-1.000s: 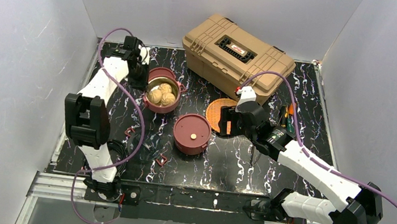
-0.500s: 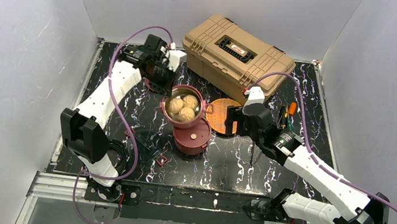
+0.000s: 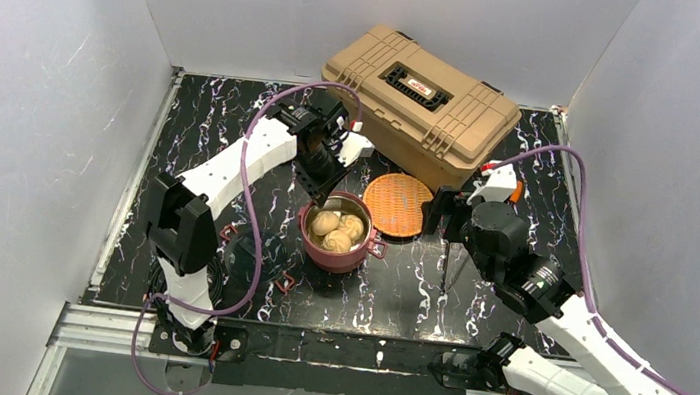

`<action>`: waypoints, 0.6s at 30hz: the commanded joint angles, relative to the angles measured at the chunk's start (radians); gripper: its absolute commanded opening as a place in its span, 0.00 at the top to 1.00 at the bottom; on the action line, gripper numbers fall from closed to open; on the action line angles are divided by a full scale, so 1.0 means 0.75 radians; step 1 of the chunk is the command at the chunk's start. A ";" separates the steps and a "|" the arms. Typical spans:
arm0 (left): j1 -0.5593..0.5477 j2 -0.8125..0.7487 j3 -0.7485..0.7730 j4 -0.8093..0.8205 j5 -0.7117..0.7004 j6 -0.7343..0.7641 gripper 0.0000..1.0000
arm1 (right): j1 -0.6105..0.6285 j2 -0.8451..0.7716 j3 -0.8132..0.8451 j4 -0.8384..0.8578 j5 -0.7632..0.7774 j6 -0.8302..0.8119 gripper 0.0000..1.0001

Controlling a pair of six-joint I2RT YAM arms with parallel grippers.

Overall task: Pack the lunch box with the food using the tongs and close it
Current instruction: Place the packing box into the packing box.

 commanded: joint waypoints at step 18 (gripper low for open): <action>-0.042 0.042 0.142 0.068 -0.045 0.104 0.80 | 0.000 0.200 -0.010 0.139 -0.182 0.033 0.10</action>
